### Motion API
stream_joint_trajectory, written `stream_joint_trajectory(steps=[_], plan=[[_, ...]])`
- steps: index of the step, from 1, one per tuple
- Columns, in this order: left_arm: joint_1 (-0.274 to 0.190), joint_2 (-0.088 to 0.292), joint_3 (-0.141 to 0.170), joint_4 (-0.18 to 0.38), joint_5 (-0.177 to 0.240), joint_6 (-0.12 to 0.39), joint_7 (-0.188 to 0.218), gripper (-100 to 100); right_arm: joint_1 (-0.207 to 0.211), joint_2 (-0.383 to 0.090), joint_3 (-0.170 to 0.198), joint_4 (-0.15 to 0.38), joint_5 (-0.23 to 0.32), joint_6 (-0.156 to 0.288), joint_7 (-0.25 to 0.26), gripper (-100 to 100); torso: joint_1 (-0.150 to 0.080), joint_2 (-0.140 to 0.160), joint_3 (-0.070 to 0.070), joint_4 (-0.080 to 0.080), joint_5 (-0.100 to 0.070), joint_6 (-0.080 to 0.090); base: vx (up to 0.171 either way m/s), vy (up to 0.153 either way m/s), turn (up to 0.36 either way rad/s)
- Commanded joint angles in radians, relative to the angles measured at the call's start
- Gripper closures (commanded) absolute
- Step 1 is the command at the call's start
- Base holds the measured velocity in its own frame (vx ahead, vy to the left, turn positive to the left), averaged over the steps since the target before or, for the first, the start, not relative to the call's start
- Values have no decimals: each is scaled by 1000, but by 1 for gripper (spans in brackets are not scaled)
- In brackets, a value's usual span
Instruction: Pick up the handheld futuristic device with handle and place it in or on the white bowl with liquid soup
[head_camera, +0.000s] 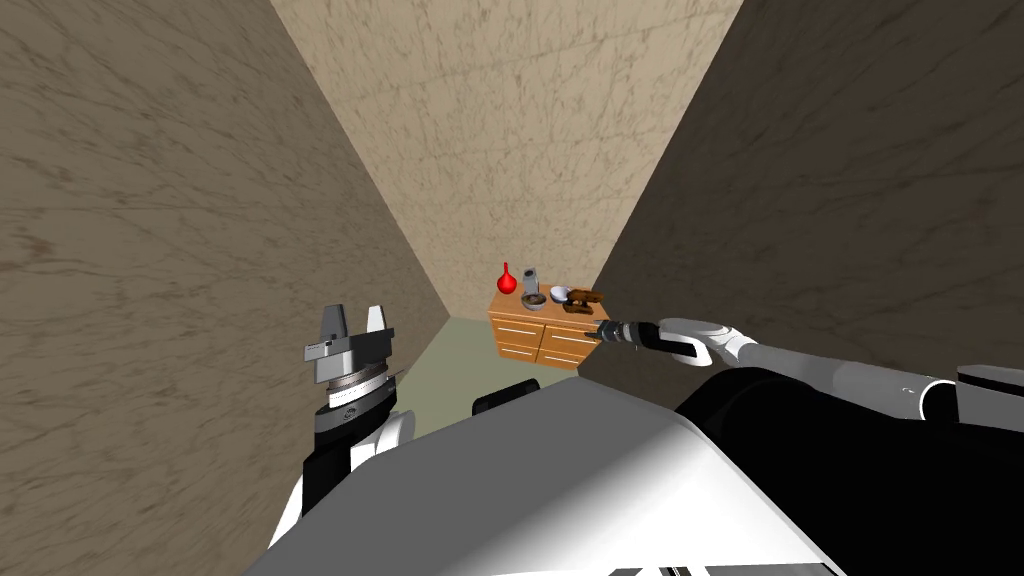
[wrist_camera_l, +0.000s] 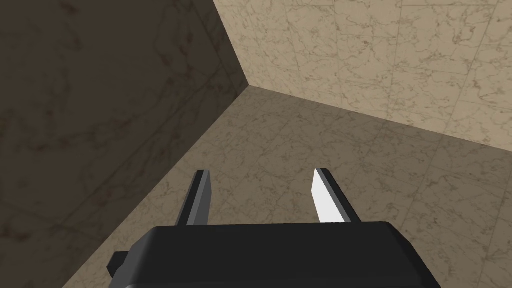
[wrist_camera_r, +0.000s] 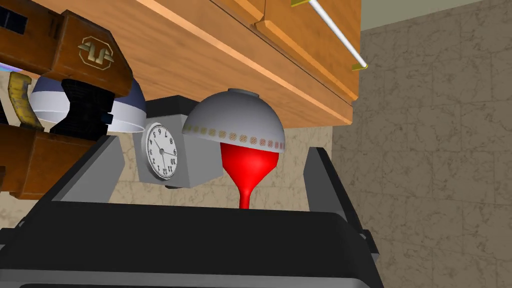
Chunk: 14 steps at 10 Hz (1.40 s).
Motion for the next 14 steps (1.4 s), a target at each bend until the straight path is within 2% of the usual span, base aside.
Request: stream_joint_trajectory(steps=[1, 2, 3, 4, 5, 6, 9, 11, 13, 14], plan=[[0, 0, 0, 0, 0, 0, 0, 0, 5, -50, 14, 37, 28, 2, 10, -100, 0, 0, 0, 0, 0, 0, 28, 13, 117], [0, 0, 0, 0, 0, 0, 0, 0, 5, -72, 14, 37, 28, 2, 10, -100, 1, 0, 0, 0, 0, -1, 34, 7, 87], [0, 0, 0, 0, 0, 0, 0, 0, 13, -103, 23, 66, 51, 5, 18, -100, 0, -1, 0, 0, 0, 0, 45, 6, 111], [0, 0, 0, 0, 0, 0, 0, 0, 13, -133, 23, 66, 51, 5, 18, -100, 0, -1, -1, 0, 0, -1, 39, 0, 63], [0, 0, 0, 0, 0, 0, 0, 0, 21, -166, 32, 94, 73, 8, 27, -100, 0, -1, -1, 0, 0, 0, 47, 6, 152], [0, 0, 0, 0, 0, 0, 0, 0, 21, -193, 32, 94, 73, 8, 27, -100, 0, -2, -1, 0, 0, -1, 43, -1, 61], [0, 0, 0, 0, 0, 0, 0, 0, 36, -281, 51, 144, 111, 14, 46, -100, 0, -1, 0, 0, 0, 0, 37, -1, 97], [0, 0, 0, 0, 0, 0, 0, 0, 36, -299, 51, 144, 111, 14, 46, -100, 0, -1, 0, 0, 0, 0, 22, -6, 17], [0, 0, 0, 0, 0, 0, 0, 0, 50, -373, 72, 189, 142, 19, 67, -100, 0, 0, 0, 0, 0, 0, 40, -13, 134], [0, 0, 0, 0, 0, 0, 0, 0, 50, -384, 72, 189, 142, 19, 67, -100, -1, -2, -1, 0, 0, -1, 44, -19, 87]])
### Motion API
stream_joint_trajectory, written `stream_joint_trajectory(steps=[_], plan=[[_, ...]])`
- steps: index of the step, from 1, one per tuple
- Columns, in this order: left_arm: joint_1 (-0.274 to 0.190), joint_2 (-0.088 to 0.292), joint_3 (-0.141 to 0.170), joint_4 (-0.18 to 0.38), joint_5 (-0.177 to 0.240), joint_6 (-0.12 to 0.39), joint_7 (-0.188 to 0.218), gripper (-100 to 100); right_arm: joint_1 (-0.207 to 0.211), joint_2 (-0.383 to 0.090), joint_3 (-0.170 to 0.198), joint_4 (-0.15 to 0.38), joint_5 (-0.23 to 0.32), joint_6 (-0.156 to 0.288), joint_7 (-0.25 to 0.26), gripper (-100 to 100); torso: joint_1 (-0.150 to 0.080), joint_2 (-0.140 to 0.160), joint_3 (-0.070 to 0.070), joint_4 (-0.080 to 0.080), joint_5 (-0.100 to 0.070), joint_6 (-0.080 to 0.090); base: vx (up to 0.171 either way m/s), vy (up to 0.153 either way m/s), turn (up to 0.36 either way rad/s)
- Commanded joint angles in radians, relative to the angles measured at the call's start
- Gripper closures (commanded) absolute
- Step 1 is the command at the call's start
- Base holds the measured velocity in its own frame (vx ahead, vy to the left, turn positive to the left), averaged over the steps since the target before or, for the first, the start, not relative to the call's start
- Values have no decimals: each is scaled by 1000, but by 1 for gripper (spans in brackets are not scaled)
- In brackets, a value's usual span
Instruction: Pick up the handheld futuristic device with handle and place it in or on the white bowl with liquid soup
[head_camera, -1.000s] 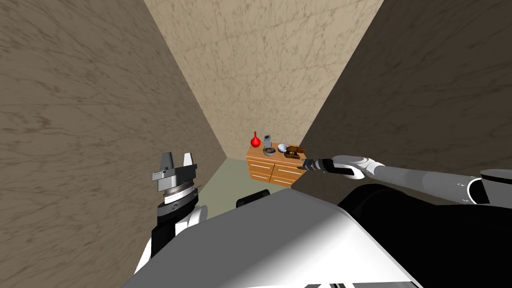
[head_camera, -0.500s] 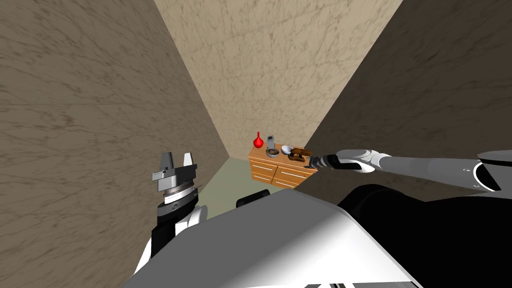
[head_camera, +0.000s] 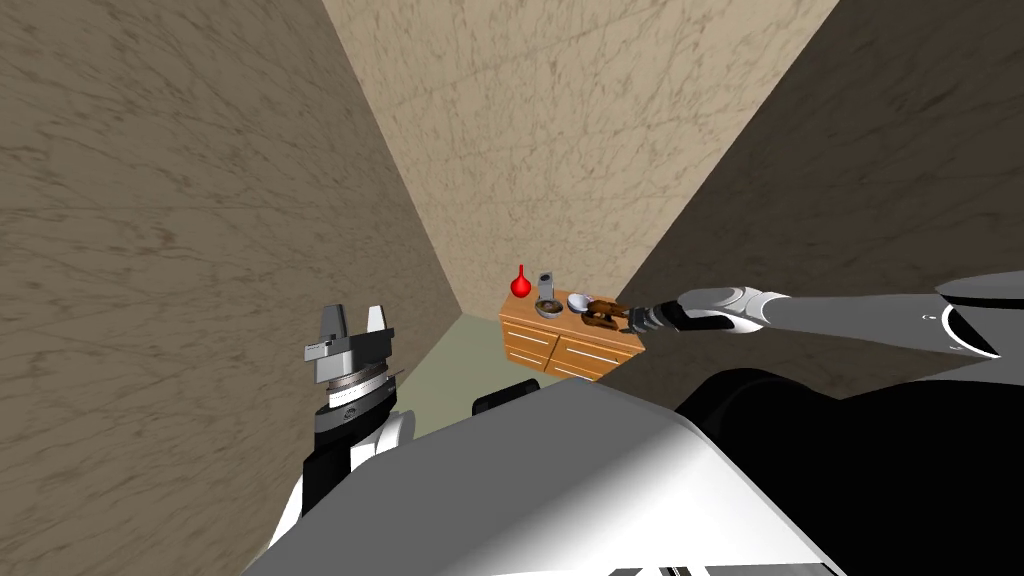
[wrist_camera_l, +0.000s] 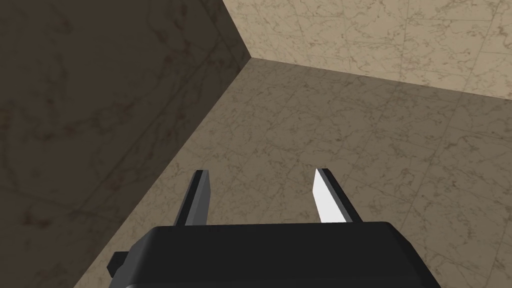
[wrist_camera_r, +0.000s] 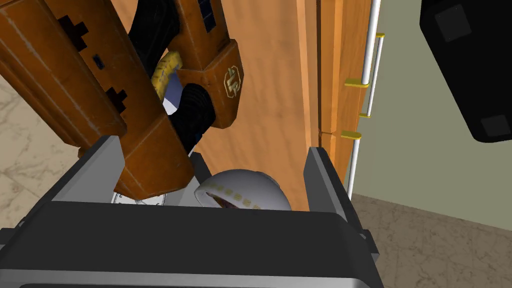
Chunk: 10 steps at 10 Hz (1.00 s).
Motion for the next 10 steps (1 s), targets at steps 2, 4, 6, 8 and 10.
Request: stream_joint_trajectory(steps=[2, 4, 6, 8, 10], plan=[[0, 0, 0, 0, 0, 0, 0, 0, 6, -50, 17, 19, 16, 6, 5, -100, 0, 0, 0, 0, 0, 0, 33, -20, 76], [0, 0, 0, 0, 0, 0, 0, 0, 19, -103, 40, 50, 36, 9, 26, -100, 0, 1, 1, 0, 0, 0, 41, -28, 111], [0, 0, 0, 0, 0, 0, 0, 0, 24, -121, 52, 61, 43, 9, 36, -100, -2, -1, 0, 0, 0, 0, 50, -39, 105], [0, 0, 0, 0, 0, 0, 0, 0, 48, -141, 89, 77, 57, 7, 59, -100, 0, 2, 1, 0, 0, 1, 62, -48, 91], [0, 0, 0, 0, 0, 0, 0, 0, 48, -141, 89, 77, 57, 7, 59, -100, -5, -3, -2, -1, -1, 0, 72, -75, 80]])
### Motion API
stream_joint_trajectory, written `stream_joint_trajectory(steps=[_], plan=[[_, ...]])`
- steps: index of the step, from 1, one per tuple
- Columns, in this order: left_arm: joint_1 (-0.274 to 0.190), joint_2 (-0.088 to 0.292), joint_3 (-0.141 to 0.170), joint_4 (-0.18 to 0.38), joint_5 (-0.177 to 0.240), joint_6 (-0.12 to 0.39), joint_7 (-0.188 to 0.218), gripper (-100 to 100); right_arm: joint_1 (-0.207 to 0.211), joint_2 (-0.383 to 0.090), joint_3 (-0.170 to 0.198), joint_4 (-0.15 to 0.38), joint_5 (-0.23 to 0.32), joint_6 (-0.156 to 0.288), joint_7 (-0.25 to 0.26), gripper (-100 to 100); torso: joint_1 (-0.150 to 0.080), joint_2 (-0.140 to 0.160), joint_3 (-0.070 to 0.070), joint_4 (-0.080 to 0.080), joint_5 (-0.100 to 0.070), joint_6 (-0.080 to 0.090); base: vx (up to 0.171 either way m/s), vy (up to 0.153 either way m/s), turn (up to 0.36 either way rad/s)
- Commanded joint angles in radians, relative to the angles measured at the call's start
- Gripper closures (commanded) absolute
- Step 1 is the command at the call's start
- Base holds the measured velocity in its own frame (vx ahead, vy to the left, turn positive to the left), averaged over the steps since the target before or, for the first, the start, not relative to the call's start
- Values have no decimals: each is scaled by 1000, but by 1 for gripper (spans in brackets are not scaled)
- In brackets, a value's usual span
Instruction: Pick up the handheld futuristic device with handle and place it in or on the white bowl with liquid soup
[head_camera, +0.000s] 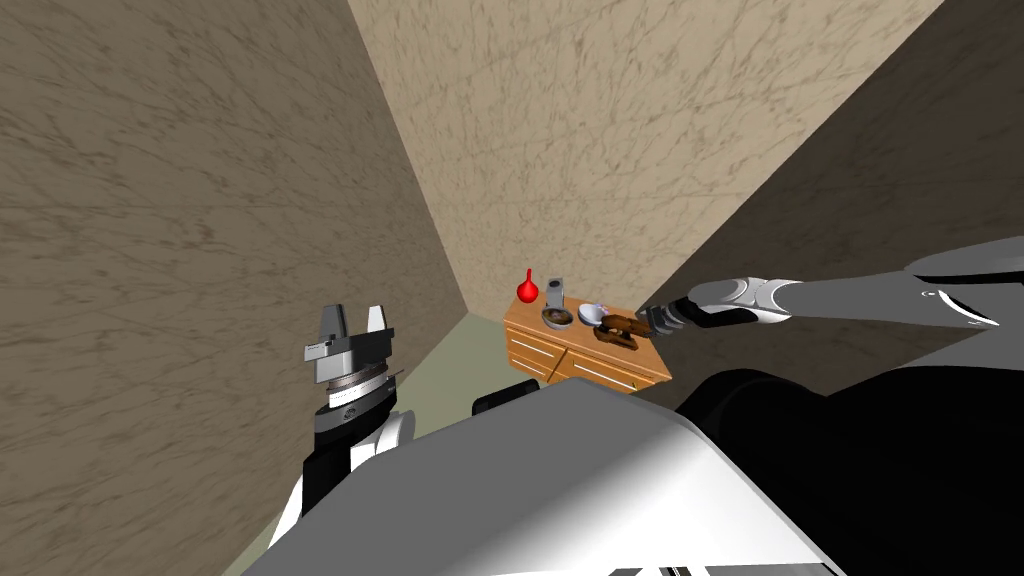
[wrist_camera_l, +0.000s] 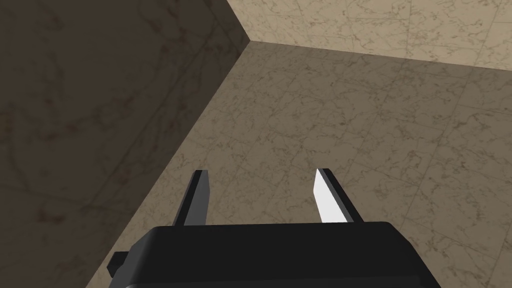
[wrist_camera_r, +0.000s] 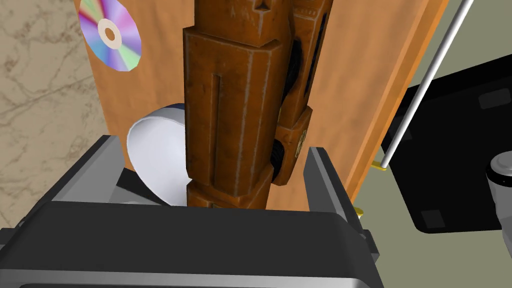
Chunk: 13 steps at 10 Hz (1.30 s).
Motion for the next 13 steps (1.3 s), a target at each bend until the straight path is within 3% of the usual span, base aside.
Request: stream_joint_trajectory(steps=[1, 2, 3, 4, 8, 11, 12, 13], plan=[[0, 0, 0, 0, 0, 0, 0, 0, 32, 13, 31, -11, -12, -7, 21, -100, 0, 0, 0, 0, 0, 0, 68, -63, 112], [0, 0, 0, 0, 0, 0, 0, 0, 20, 13, 16, 0, -12, -5, 21, -100, -1, 0, 0, 0, 0, 0, 39, -39, 34], [0, 0, 0, 0, 0, 0, 0, 0, 22, 15, 18, 0, -13, -6, 27, 0, 1, 1, 1, 0, 0, 0, 6, -7, -3], [0, 0, 0, 0, 0, 0, 0, 0, 26, 33, 30, 18, -18, -1, 10, -100, 3, 3, 2, 1, 1, 0, -61, -12, 279], [0, 0, 0, 0, 0, 0, 0, 0, 31, 61, 49, 46, -25, 7, -13, -100, 3, 10, 6, 2, 1, -1, -92, -18, 213], [0, 0, 0, 0, 0, 0, 0, 0, 40, 107, 79, 91, -38, 21, -52, -100, 2, 11, 7, 3, 0, -1, -124, -8, 327], [0, 0, 0, 0, 0, 0, 0, 0, 48, 94, 67, 79, -43, 17, -37, -100, 1, 12, 7, 3, 0, -1, -66, -4, 64], [0, 0, 0, 0, 0, 0, 0, 0, 52, 94, 67, 78, -47, 21, -37, 100, 0, 8, 5, 3, 0, 0, -11, 1, -18]])
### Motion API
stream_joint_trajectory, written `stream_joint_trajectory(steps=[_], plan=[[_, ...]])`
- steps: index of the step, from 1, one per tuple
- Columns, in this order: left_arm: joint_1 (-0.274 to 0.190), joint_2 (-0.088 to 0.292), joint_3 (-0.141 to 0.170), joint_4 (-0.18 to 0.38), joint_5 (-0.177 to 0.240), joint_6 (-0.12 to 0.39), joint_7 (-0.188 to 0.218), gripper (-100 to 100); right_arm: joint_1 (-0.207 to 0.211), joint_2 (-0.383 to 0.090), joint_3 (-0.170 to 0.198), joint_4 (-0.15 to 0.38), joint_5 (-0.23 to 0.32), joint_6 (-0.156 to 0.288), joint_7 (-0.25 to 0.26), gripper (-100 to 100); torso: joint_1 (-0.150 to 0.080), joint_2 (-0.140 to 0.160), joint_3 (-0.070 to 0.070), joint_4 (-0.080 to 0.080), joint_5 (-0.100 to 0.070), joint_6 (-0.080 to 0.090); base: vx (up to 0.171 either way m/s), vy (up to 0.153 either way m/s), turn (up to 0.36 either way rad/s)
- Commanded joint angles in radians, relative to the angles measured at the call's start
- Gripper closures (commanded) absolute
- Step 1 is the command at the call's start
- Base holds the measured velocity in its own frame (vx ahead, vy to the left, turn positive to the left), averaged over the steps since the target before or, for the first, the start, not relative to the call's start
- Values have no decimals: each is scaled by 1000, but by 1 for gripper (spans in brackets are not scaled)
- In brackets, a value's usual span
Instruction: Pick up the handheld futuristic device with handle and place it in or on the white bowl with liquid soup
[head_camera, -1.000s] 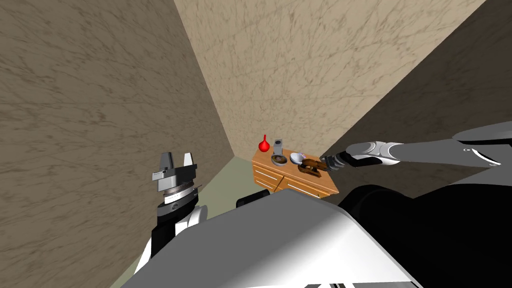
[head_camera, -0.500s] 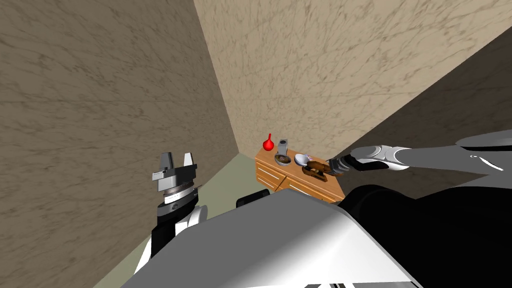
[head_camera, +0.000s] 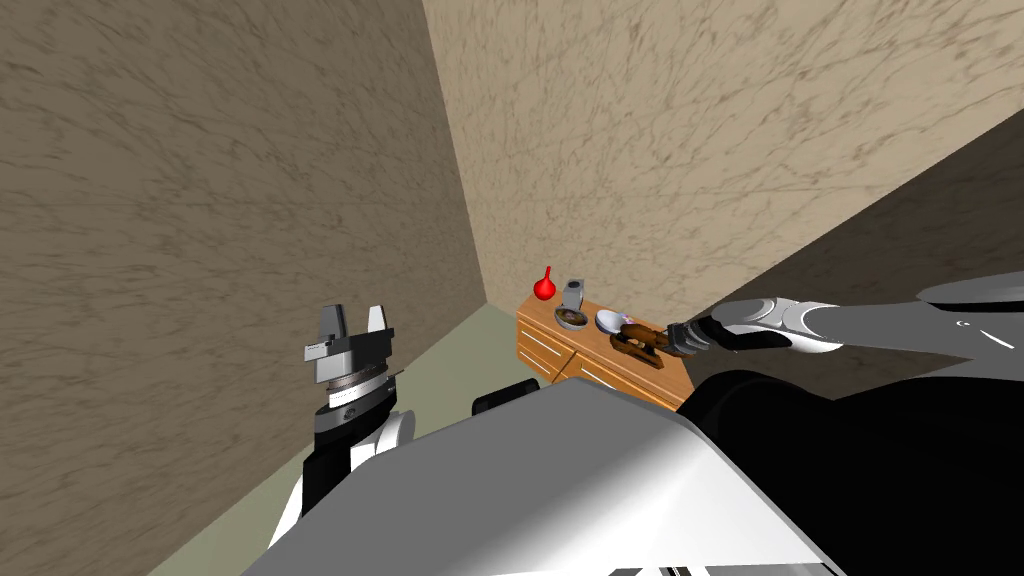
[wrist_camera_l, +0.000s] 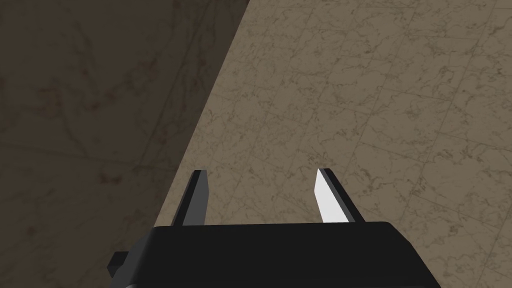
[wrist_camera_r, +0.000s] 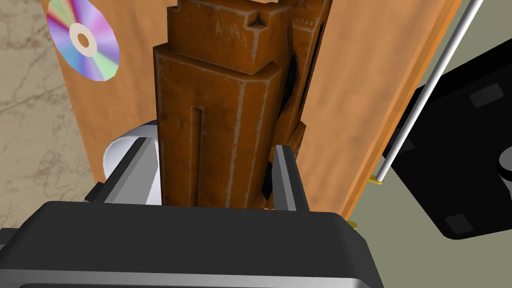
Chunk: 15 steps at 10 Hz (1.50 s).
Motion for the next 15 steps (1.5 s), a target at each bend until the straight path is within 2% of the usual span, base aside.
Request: stream_joint_trajectory(steps=[1, 4, 5, 6, 10, 12, 13, 14, 15], plan=[[0, 0, 0, 0, 0, 0, 0, 0, 0, 0, 0, 0, 0, 0, 0, 100, 0, 0, 0, 0, 0, 0, -6, 1, 0], [0, 0, 0, 0, 0, 0, 0, 0, 0, 0, 0, 0, 0, -1, -1, 100, 1, -2, -1, 0, 1, 0, 0, 0, 0], [0, 0, 0, 0, 0, 0, 0, 0, 0, 0, 0, 0, 0, -1, 0, 0, 1, -2, -1, 0, 1, 0, 0, 0, 0], [0, 0, 0, 0, 0, 0, 0, 0, -16, -7, -1, -4, 14, -4, 1, 100, 1, -2, -1, 0, 1, 0, 68, 1, -269], [0, 0, 0, 0, 0, 0, 0, 0, -27, -62, -37, -59, 29, -20, 48, 100, 5, -9, -5, -1, 5, 1, 132, 11, -332], [0, 0, 0, 0, 0, 0, 0, 0, -18, -65, -42, -59, 18, -22, 57, 100, 5, -9, -5, -1, 6, 0, 96, 5, -184], [0, 0, 0, 0, 0, 0, 0, 0, -16, -67, -43, -62, 17, -21, 61, 0, 5, -6, -3, 0, 6, -2, 9, 2, 10], [0, 0, 0, 0, 0, 0, 0, 0, -31, -94, -59, -40, 13, -20, 66, 100, 5, -3, -1, 0, 6, -1, -67, 55, -50], [0, 0, 0, 0, 0, 0, 0, 0, -28, -94, -59, -40, 4, -20, 66, 100, 10, 1, 1, 2, 8, -1, -81, 61, -32]])
